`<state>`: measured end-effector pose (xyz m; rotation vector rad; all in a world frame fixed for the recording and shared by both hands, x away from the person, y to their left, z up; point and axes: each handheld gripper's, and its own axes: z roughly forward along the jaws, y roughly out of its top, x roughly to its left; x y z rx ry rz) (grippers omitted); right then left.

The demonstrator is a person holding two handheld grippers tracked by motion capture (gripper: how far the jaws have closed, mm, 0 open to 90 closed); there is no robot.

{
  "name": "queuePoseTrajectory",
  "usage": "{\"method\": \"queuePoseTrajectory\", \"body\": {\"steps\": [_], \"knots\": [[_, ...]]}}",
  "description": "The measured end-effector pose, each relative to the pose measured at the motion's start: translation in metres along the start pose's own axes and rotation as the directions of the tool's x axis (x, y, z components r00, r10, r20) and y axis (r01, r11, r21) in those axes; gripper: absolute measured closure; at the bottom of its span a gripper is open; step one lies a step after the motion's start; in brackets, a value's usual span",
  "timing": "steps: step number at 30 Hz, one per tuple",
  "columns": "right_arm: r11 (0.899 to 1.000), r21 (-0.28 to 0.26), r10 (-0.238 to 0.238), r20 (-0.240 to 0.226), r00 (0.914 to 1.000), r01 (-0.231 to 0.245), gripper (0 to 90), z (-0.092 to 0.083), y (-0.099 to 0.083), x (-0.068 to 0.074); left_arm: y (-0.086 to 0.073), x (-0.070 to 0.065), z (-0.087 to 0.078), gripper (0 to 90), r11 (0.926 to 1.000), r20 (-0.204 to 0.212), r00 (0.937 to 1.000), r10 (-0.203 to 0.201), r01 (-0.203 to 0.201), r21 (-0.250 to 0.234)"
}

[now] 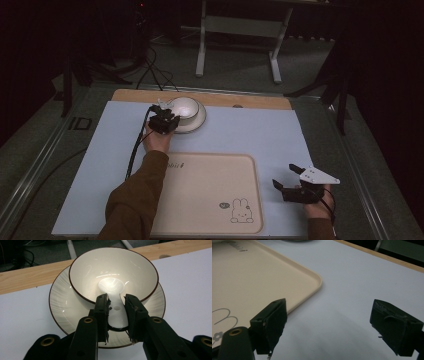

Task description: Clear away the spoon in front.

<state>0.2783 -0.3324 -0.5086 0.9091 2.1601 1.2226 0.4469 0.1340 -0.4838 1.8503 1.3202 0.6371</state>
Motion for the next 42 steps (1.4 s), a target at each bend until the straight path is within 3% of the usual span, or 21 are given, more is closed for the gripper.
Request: {"method": "queuePoseTrajectory", "body": {"steps": [27,42], "knots": [[1.0,0.0,0.0,-0.001,1.0,0.0,14.0,0.0,0.0,0.0,0.008,-0.003,-0.018,73.8,0.9981,-0.01,0.9999,0.005,-0.006,-0.061],[1.0,-0.001,-0.003,0.0,1.0,0.003,13.9,0.0,0.0,0.0,0.017,-0.001,-0.04,73.8,0.9945,0.008,1.0,0.002,-0.001,-0.104]]}}
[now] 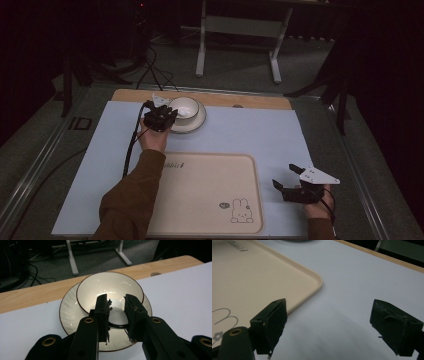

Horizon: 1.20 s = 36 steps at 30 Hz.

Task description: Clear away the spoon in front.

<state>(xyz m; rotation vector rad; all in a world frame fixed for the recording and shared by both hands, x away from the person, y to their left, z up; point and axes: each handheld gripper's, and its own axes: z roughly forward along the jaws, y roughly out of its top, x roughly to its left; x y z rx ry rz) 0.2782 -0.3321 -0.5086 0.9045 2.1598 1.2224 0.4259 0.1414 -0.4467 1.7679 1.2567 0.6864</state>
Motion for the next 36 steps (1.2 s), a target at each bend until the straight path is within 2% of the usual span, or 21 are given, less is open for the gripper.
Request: {"method": "queuePoseTrajectory", "body": {"steps": [8,25,36], "knots": [[1.0,0.0,0.001,0.0,1.0,-0.001,14.0,0.0,0.0,0.0,0.007,0.0,-0.015,73.9,0.9998,0.01,0.9999,-0.003,0.004,-0.02],[1.0,0.0,0.002,0.0,1.0,-0.002,14.0,0.0,0.0,0.0,0.013,-0.003,-0.048,73.9,0.9988,0.025,0.9994,0.024,-0.023,-0.043],[1.0,-0.002,0.005,0.001,1.0,-0.005,13.9,-0.001,0.0,0.001,0.006,-0.005,-0.061,73.9,0.9991,-0.001,0.9997,0.025,-0.025,-0.034]]}}
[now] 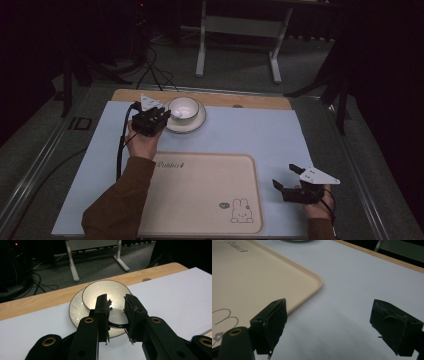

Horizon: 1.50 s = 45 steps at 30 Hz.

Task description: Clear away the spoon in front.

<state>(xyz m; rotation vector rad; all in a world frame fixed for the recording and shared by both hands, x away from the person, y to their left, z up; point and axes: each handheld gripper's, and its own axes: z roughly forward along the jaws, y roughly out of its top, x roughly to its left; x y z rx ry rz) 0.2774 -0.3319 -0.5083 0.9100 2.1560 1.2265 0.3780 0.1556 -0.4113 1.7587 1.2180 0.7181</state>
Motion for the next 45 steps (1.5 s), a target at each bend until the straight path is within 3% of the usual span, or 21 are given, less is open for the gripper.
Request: {"method": "queuePoseTrajectory", "body": {"steps": [31,45], "knots": [[1.0,-0.003,-0.001,0.006,1.0,0.001,13.9,-0.001,0.0,0.0,-0.04,0.011,-0.042,73.9,0.9982,-0.021,0.9982,-0.056,0.056,-0.02],[1.0,-0.001,-0.003,0.005,1.0,0.003,14.0,-0.001,0.0,0.001,-0.059,0.009,-0.048,73.9,0.997,-0.022,0.9968,-0.077,0.076,-0.008]]}}
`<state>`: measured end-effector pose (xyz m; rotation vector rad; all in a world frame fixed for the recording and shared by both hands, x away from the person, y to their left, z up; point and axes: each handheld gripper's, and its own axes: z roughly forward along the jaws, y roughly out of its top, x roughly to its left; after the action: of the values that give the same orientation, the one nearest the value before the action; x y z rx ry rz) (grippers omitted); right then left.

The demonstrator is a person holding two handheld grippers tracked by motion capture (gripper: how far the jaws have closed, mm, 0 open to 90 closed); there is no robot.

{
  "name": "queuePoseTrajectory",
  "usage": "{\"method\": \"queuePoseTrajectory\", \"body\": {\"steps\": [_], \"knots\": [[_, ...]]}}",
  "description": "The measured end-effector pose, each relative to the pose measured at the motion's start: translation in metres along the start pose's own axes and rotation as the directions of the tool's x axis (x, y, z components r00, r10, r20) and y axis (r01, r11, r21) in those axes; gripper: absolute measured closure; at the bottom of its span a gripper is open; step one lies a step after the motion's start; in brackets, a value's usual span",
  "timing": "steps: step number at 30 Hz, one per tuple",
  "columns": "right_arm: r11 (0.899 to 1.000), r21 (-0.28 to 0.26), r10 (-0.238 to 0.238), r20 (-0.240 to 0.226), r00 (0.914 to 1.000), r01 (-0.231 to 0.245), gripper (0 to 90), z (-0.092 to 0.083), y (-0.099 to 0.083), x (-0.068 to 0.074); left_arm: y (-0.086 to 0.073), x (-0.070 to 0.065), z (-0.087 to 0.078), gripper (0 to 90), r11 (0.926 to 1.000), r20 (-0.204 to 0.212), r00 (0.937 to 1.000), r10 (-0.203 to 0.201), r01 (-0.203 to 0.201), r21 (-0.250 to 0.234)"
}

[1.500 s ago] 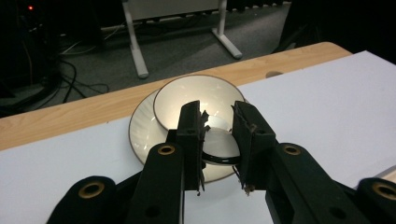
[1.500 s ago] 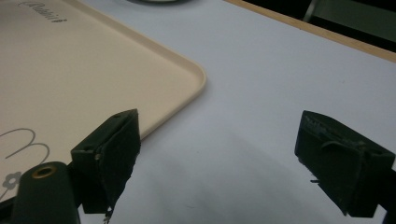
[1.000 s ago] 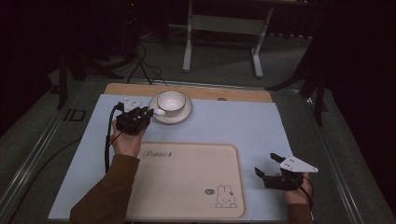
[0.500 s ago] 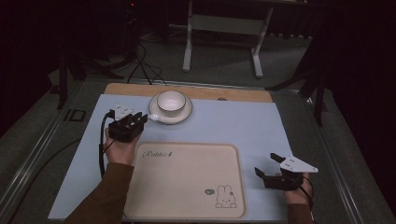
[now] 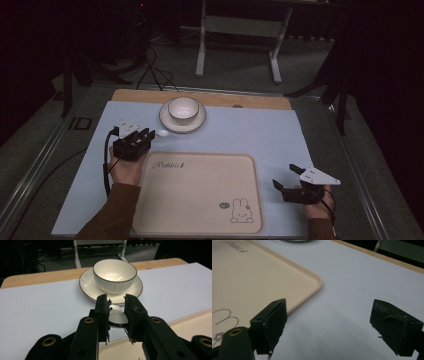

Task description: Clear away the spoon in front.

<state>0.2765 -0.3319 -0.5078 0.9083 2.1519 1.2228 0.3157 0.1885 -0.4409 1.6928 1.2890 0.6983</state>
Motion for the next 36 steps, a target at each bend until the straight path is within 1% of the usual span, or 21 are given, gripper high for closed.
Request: {"method": "queuePoseTrajectory", "body": {"steps": [13,26,31,36], "knots": [[1.0,0.002,0.0,0.0,1.0,0.0,14.0,0.0,0.0,0.0,-0.011,0.0,-0.01,73.8,1.0,-0.007,1.0,-0.006,0.006,-0.004],[1.0,0.002,0.0,0.0,1.0,0.0,14.0,0.0,0.0,0.0,-0.028,0.002,-0.018,73.8,0.9997,-0.018,0.9996,-0.02,0.02,0.012],[1.0,0.002,0.002,0.002,1.0,-0.002,14.0,0.0,0.0,0.0,-0.038,0.004,-0.021,73.8,0.9992,-0.02,0.9991,-0.039,0.039,0.011],[1.0,0.001,0.0,0.002,1.0,0.0,14.0,0.0,0.0,0.0,-0.044,0.003,-0.024,73.8,0.9992,-0.025,0.999,-0.037,0.037,0.017]]}}
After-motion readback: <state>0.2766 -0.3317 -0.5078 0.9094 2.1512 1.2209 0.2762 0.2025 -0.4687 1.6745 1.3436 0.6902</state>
